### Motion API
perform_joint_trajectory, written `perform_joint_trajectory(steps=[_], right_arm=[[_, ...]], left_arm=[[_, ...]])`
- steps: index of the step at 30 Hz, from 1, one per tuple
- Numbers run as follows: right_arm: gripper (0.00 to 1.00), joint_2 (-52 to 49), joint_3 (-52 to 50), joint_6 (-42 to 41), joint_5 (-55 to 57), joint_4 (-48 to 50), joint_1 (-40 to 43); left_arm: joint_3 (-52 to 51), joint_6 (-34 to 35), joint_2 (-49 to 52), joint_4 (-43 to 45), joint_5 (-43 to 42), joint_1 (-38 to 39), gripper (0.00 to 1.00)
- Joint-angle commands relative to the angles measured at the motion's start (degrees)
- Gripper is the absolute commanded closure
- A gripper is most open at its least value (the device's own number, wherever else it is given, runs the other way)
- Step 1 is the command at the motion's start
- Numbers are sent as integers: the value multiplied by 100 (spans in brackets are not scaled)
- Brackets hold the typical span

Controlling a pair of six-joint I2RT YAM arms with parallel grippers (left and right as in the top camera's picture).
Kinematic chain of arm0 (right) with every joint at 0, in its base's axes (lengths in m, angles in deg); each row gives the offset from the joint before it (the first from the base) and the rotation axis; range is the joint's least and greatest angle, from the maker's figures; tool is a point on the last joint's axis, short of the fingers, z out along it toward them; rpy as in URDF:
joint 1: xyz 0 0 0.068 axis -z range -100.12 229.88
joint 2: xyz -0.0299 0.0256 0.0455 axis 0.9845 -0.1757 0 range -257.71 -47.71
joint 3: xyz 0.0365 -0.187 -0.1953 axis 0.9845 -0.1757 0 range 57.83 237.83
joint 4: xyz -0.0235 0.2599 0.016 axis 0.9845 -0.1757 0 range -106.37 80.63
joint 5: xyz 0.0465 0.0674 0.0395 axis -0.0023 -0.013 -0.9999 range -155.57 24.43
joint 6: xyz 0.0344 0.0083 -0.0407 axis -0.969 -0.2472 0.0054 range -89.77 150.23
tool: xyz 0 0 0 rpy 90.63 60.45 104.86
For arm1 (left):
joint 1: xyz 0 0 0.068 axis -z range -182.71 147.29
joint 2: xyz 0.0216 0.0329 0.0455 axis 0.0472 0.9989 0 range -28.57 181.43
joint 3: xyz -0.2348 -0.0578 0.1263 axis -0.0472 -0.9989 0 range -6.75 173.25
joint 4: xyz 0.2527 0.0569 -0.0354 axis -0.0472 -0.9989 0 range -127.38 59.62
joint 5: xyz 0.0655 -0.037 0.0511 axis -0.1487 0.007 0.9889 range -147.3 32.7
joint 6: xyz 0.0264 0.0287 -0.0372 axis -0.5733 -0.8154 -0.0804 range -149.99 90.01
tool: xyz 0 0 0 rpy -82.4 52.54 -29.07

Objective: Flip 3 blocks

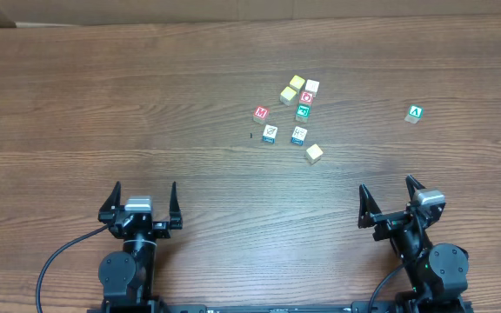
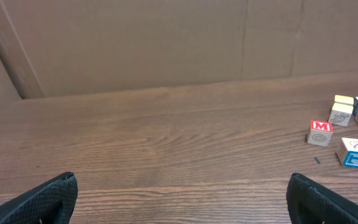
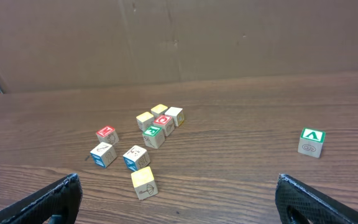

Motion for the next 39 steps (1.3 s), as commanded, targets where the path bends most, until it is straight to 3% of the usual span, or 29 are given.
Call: perform_joint_trajectory(steps=[1, 11, 24, 33, 39], right_arm=[[0, 68, -20, 37, -31, 39, 37], [0, 68, -20, 39, -31, 37, 37], [0, 68, -20, 39, -31, 39, 37], [0, 68, -20, 37, -31, 39, 37], [0, 68, -20, 39, -31, 39, 37]], left_arm=[[-37, -63, -37, 13, 92, 31, 0], [249, 70, -37, 9, 92, 31, 0], [2365, 909, 166, -1233, -509, 31, 0], [3943, 1099, 1449, -2028, -1161, 31, 0], [5362, 1097, 2787, -3215, -1556, 31, 0]])
